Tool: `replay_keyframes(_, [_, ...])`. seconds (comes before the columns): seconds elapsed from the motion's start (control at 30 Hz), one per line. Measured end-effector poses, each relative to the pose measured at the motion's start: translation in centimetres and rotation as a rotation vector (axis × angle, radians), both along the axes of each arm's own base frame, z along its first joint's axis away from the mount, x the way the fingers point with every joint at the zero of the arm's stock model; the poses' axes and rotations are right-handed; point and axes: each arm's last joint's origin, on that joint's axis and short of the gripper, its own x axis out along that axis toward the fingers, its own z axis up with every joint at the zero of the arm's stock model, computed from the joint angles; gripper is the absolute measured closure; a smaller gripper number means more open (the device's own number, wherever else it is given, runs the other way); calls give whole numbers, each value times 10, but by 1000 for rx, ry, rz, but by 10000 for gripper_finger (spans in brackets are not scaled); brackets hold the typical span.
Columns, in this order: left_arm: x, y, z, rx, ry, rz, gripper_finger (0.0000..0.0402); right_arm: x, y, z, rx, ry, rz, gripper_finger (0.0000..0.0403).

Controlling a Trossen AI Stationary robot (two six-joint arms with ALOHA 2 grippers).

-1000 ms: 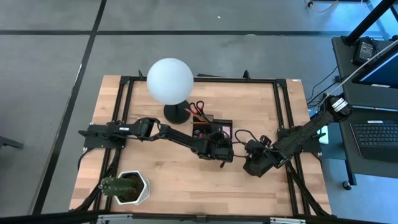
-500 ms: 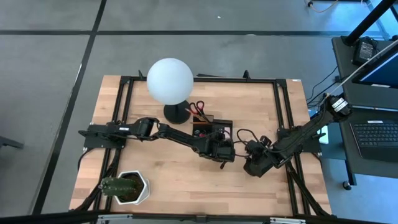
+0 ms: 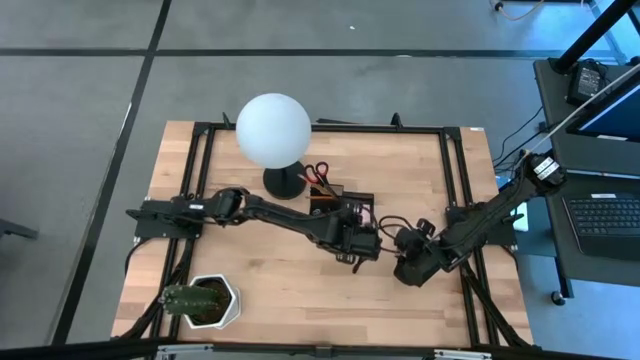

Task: Pick and place office supplies into organizer
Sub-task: Return to Home Position

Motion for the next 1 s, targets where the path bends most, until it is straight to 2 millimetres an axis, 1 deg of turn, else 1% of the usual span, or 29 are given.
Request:
replay_keyframes(0.07, [-7,2,15,-69,17,-16,270,0,1,0,-14,-10,18,167])
replay_keyframes(0.17, [-15,6,43,-169,-12,-40,279,-1,4,1,-42,-37,31,167])
replay_keyframes(0.27, [-28,9,68,-218,-47,-38,289,-2,6,2,-64,-65,49,167])
replay_keyframes(0.43, [-61,11,108,-223,-137,-9,306,-2,6,5,-105,-97,96,167])
replay_keyframes(0.53, [-87,14,122,-239,-203,1,314,-2,3,12,-169,-151,116,167])
replay_keyframes(0.63, [-111,19,125,-269,-296,-11,319,-3,1,25,-214,-224,184,167])
replay_keyframes(0.73, [-138,23,120,-326,-379,-65,320,-3,2,40,-218,-308,284,167])
replay_keyframes(0.9, [-189,32,103,-394,-524,-122,317,-2,-2,62,-260,-442,419,167])
replay_keyframes(1.0, [-219,38,92,-412,-639,-139,316,-8,-13,68,-275,-475,427,167])
